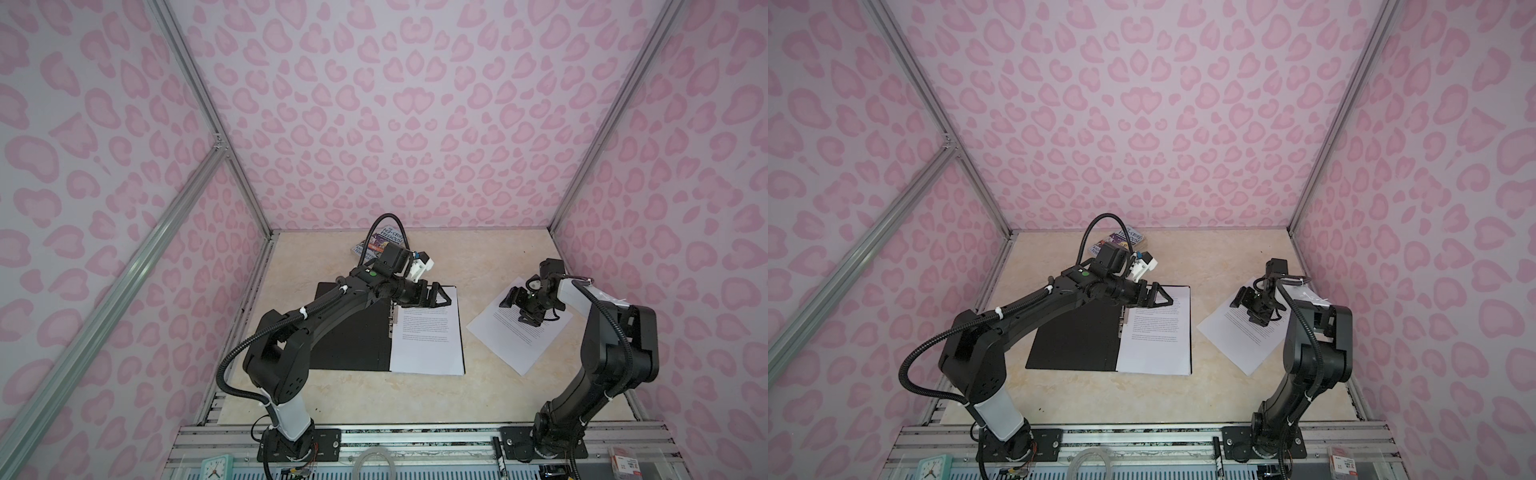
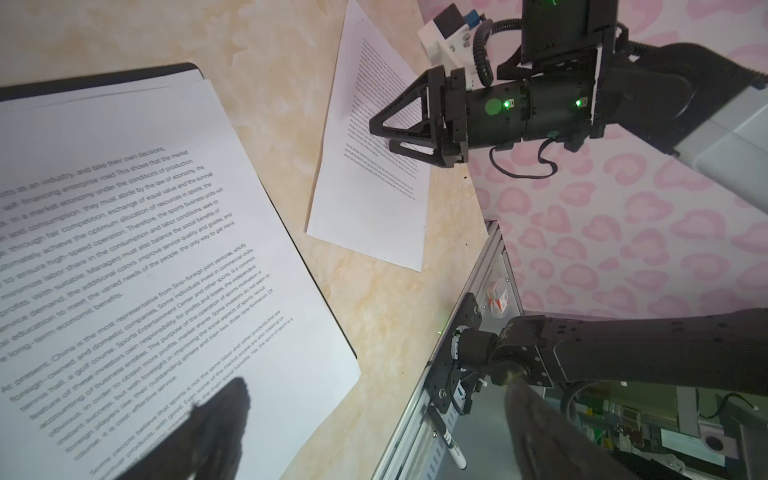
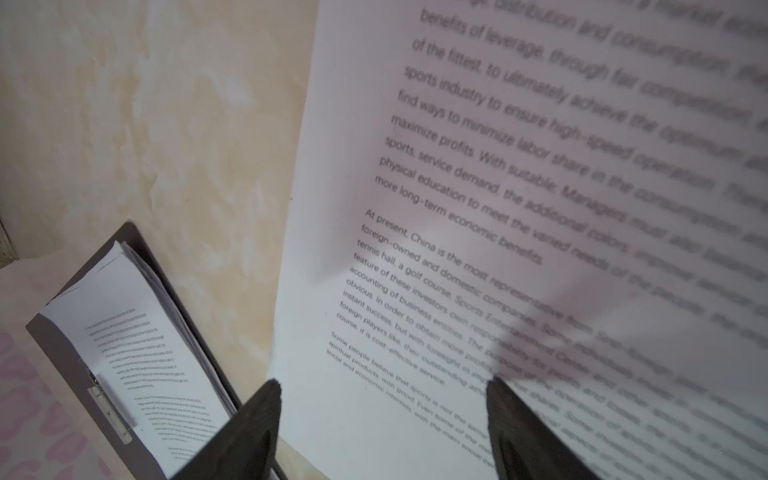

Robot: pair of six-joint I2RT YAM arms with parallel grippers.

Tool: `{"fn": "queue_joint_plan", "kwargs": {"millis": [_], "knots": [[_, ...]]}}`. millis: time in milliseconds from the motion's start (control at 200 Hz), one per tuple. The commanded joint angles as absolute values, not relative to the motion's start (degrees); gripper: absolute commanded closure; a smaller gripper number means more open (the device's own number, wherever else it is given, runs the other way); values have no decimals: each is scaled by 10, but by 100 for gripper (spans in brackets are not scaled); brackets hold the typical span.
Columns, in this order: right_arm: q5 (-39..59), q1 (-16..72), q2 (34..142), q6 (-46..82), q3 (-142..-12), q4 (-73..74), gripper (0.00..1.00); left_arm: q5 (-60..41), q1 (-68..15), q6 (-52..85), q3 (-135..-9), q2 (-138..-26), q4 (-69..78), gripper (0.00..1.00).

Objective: Put the files into the folder

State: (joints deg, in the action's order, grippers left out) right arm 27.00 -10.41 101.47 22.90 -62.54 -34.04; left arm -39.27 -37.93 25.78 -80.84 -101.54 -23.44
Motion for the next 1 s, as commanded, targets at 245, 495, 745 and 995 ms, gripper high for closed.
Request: {"fn": "queue_joint_plan", "kwargs": {"millis": [245, 495, 745, 995], "knots": [[276, -51, 1020, 207, -598, -344, 22, -373, -431, 226, -912, -1130, -303, 3], [247, -133, 971, 271, -629, -315, 20, -387, -471, 221, -1006, -1223, -327, 3], [166, -210, 960, 317, -639, -293, 19, -396, -505, 212, -1124, -1325, -360, 3], [173, -263, 976, 351, -585, -210, 20, -396, -520, 219, -1239, -1418, -388, 3]]}}
